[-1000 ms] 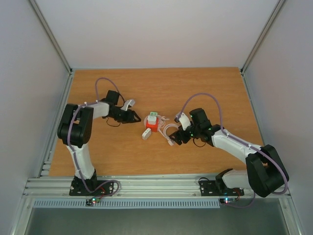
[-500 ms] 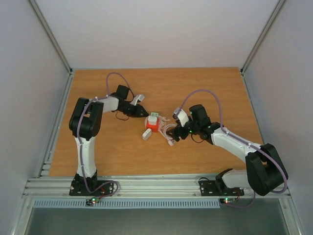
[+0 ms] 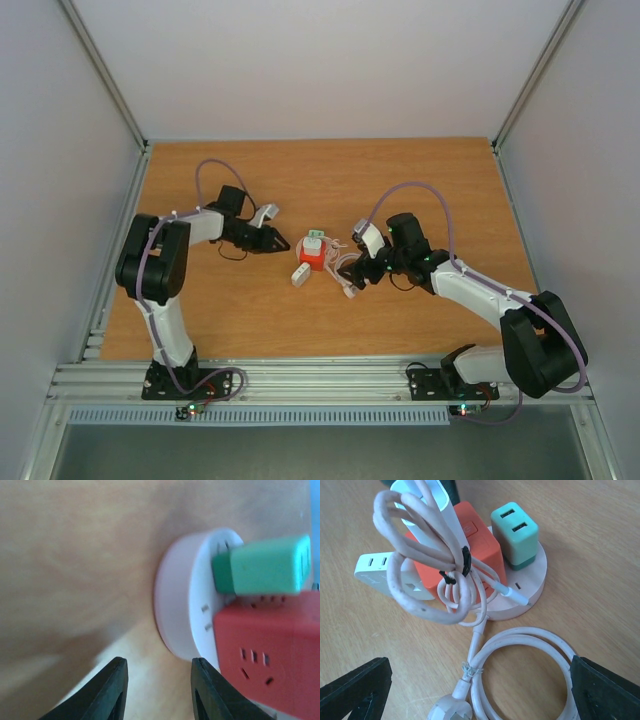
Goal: Pull the plug off the socket
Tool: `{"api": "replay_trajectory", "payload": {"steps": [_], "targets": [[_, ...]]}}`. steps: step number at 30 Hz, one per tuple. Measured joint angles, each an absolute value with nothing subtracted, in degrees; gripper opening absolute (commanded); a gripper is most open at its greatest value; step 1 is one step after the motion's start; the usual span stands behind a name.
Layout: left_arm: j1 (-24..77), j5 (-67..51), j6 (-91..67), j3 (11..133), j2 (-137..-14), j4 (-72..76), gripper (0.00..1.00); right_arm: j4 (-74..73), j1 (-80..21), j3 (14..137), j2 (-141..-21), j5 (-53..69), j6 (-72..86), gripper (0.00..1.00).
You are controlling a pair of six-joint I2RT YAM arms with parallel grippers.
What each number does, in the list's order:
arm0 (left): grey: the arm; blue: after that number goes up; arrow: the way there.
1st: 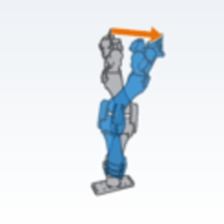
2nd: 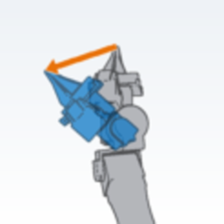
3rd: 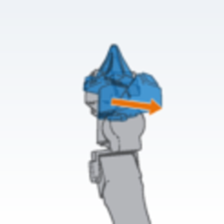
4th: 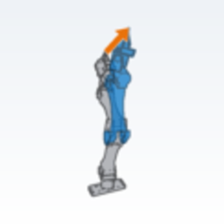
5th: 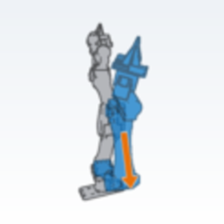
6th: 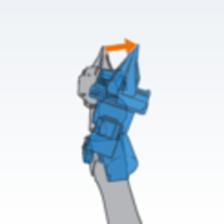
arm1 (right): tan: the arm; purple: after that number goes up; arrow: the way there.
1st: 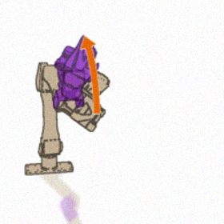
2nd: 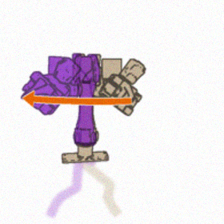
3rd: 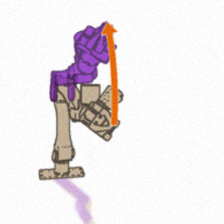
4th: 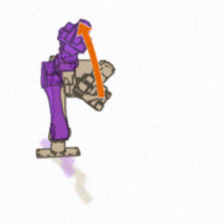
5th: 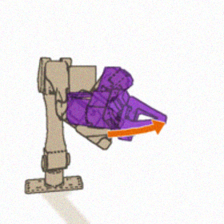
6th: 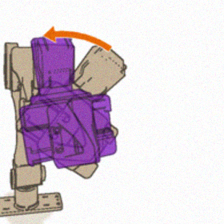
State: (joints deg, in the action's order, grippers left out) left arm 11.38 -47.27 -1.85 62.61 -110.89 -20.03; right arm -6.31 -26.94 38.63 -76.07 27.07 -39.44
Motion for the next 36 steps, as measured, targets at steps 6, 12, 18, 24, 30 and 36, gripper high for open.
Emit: {"api": "replay_trajectory", "payload": {"steps": [6, 12, 18, 24, 30, 36], "targets": [[13.17, -48.45, -1.34, 58.48, -109.38, -20.16, 0.37, -5.43, -26.94, 38.63, -76.27, 27.94, -40.99, 0.99], [14.90, -49.93, -1.96, 60.23, -112.03, -18.90, 0.32, -5.28, -26.94, 40.49, -79.05, 30.37, -44.01, 0.99], [15.86, -51.18, -3.36, 64.90, -116.18, -17.50, 0.29, -4.03, -26.94, 43.13, -82.48, 30.70, -46.33, 0.99], [16.29, -51.05, -3.79, 73.14, -121.62, -17.41, 0.28, -1.78, -26.94, 43.29, -84.05, 30.35, -49.93, 0.99], [16.73, -50.04, -3.27, 78.54, -124.66, -17.72, 0.36, 3.03, -26.68, 43.38, -85.30, 29.54, -52.31, 0.98], [16.47, -48.66, -2.52, 74.83, -121.23, -17.15, 0.54, 4.69, -26.50, 44.66, -87.70, 30.68, -55.29, 0.98]]}}
